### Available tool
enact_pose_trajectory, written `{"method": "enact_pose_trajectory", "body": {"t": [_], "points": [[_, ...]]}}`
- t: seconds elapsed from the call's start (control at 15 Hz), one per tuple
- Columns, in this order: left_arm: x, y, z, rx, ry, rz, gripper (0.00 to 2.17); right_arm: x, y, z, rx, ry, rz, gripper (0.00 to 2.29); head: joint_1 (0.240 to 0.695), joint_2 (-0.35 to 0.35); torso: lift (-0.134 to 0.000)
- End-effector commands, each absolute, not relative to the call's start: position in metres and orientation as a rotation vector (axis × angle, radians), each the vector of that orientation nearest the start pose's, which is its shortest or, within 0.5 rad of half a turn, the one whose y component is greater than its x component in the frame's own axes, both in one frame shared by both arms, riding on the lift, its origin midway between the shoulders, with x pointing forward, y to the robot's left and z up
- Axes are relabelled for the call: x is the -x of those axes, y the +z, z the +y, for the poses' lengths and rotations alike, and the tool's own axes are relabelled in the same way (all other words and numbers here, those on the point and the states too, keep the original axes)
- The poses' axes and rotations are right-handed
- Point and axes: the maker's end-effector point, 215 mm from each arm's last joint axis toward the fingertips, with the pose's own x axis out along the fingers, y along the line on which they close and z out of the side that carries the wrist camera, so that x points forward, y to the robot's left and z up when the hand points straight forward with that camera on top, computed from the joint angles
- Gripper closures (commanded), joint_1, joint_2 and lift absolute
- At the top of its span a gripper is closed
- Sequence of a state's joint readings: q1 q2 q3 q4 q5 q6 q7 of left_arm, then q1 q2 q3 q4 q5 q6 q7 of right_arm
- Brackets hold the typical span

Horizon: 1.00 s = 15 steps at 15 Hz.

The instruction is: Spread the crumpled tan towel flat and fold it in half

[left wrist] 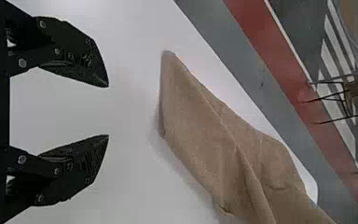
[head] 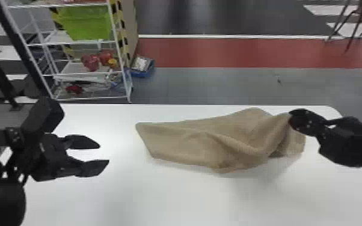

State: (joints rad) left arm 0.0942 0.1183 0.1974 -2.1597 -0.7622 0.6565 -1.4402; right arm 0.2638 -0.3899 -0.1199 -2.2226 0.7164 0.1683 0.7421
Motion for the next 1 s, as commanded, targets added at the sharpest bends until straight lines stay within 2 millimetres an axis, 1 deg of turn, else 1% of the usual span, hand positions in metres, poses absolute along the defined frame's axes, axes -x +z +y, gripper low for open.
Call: {"method": "enact_pose_trajectory", "body": {"t": [0.0, 0.07, 0.13, 0.2, 0.27, 0.33, 0.47, 0.53, 0.67, 0.8, 0.87, 0.93], "points": [[-0.424, -0.346, 0.213, -0.39, -0.808, 0.563, 0.36, -0.517, -0.231, -0.257, 1.051, 0.418, 0.139, 1.44, 0.695, -0.003, -0.123], [-0.417, -0.351, 0.195, -0.383, -0.809, 0.549, 0.36, -0.527, -0.22, -0.251, 1.028, 0.402, 0.133, 1.44, 0.695, -0.024, -0.123], [-0.415, -0.359, 0.175, -0.375, -0.801, 0.539, 0.36, -0.536, -0.212, -0.247, 0.986, 0.387, 0.138, 1.44, 0.695, -0.035, -0.123], [-0.42, -0.363, 0.159, -0.362, -0.783, 0.518, 0.37, -0.542, -0.207, -0.238, 0.955, 0.384, 0.133, 1.44, 0.695, -0.049, -0.123], [-0.424, -0.368, 0.144, -0.339, -0.766, 0.507, 0.37, -0.545, -0.204, -0.224, 0.934, 0.394, 0.115, 1.44, 0.695, -0.062, -0.123], [-0.427, -0.376, 0.133, -0.336, -0.756, 0.509, 0.37, -0.546, -0.203, -0.216, 0.916, 0.4, 0.111, 1.44, 0.695, -0.07, -0.123], [-0.435, -0.392, 0.115, -0.345, -0.73, 0.513, 0.37, -0.547, -0.209, -0.196, 0.892, 0.419, 0.129, 1.44, 0.695, -0.083, -0.123], [-0.435, -0.395, 0.109, -0.337, -0.73, 0.512, 0.37, -0.549, -0.205, -0.191, 0.872, 0.416, 0.133, 1.44, 0.695, -0.084, -0.123], [-0.434, -0.398, 0.095, -0.319, -0.74, 0.512, 0.37, -0.552, -0.182, -0.171, 0.862, 0.419, 0.085, 1.44, 0.695, -0.088, -0.123], [-0.425, -0.405, 0.08, -0.292, -0.745, 0.541, 0.37, -0.554, -0.171, -0.164, 0.855, 0.408, 0.064, 1.44, 0.695, -0.087, -0.123], [-0.423, -0.406, 0.071, -0.29, -0.743, 0.536, 0.37, -0.554, -0.171, -0.164, 0.853, 0.407, 0.064, 1.44, 0.695, -0.087, -0.123], [-0.425, -0.407, 0.065, -0.288, -0.733, 0.528, 0.37, -0.554, -0.172, -0.163, 0.852, 0.409, 0.065, 1.44, 0.695, -0.089, -0.123]]}}
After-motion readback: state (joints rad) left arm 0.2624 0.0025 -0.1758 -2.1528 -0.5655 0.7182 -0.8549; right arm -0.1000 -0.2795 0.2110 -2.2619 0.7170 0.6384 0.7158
